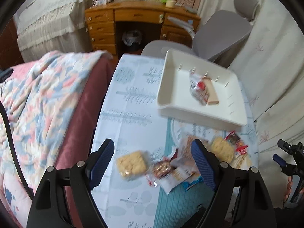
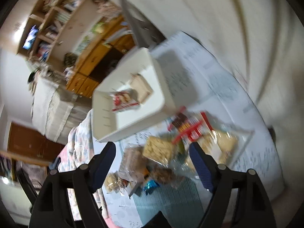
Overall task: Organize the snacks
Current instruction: 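Grasp the sponge cake pack with the left gripper while the right grasps the yellow cake pack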
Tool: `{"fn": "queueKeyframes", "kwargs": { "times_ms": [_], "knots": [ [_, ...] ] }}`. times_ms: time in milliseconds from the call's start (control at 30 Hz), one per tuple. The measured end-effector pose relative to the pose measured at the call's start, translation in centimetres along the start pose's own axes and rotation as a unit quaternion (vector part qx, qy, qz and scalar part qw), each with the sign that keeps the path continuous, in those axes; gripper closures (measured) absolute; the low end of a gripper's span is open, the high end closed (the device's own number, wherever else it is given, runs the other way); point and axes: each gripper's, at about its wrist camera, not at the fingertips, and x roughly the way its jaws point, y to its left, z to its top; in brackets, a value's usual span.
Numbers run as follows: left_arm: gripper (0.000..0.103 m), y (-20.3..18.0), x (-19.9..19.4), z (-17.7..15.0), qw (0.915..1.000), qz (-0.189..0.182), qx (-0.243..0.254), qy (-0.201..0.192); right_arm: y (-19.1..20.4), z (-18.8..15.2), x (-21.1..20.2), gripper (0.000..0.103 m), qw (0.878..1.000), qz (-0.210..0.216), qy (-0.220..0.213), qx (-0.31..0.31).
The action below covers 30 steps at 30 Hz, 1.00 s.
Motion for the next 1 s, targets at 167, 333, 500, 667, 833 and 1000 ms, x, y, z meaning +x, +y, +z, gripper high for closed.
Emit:
{"fn": "queueKeyframes", "kwargs": {
  "times_ms": [167, 333, 500, 667, 833, 1000],
  "knots": [
    [0.021, 1.6, 2.9, -1.3, 0.9984, 0.003, -0.006, 0.056, -2.7, -1.6, 0.9, 0.012, 0.997, -0.04, 0.019, 0.067],
    [0.021, 2.4, 6.7, -2.4, 0.994, -0.001, -0.009, 0.109, -4.8, -3.1, 2.1, 0.011, 0.989, -0.064, 0.035, 0.127],
    [0.021, 3.4, 10.7, -3.3, 0.9871, 0.004, -0.028, 0.158, -6.5, -4.1, 3.7, 0.01, 0.978, -0.094, 0.052, 0.181],
    [0.02, 4.6, 13.8, -3.8, 0.9795, 0.023, -0.05, 0.194, -7.8, -4.8, 5.5, 0.007, 0.967, -0.112, 0.067, 0.22],
    [0.019, 5.4, 16.8, -4.0, 0.9691, 0.033, -0.077, 0.232, -8.7, -4.9, 7.9, 0.007, 0.957, -0.135, 0.084, 0.241],
    [0.019, 5.5, 19.1, -3.6, 0.9627, 0.039, -0.082, 0.255, -8.9, -4.4, 9.9, 0.007, 0.953, -0.154, 0.096, 0.242]
  ]
}}
